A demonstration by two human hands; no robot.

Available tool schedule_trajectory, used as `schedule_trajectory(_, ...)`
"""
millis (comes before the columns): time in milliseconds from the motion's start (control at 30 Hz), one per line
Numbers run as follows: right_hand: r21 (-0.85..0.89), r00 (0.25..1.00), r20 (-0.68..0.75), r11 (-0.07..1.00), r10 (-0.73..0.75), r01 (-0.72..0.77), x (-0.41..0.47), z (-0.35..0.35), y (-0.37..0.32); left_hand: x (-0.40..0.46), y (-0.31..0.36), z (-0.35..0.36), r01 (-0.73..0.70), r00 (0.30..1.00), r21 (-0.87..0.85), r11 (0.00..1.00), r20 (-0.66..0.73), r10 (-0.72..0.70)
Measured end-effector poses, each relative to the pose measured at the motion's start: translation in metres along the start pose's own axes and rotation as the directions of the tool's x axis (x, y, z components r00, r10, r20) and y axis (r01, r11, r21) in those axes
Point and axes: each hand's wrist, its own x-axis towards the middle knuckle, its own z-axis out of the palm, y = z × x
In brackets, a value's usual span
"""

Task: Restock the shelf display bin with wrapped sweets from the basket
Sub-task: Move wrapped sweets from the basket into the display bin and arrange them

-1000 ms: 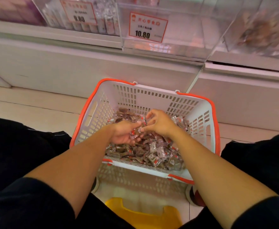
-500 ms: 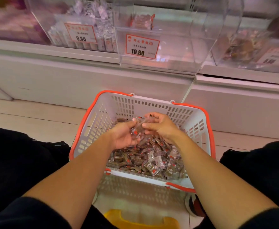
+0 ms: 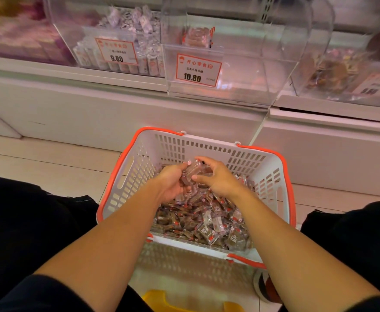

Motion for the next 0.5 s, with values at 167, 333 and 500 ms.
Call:
schedule_trajectory(167,0.015,0.999,0.002,0.999,-0.043,0.043,-0.001,0.017,-0.001,0.008,-0.004,0.010,-0.060,0.985,-0.117,0.991,-0.166,0.040)
schedule_trajectory(333,0.006,0.996,-0.057,0.998,-0.062,0.062,-0.002,0.027,-0.004,0.008,-0.002,0.013,-0.048,0.989,-0.303,0.952,-0.149,0.003)
schedule_trajectory(500,0.018,0.980,-0.152,0.992,-0.125,0.129,0.000,0.017,-0.010,0.007,0.004,0.015,-0.116,0.979,-0.312,0.943,-0.199,0.054)
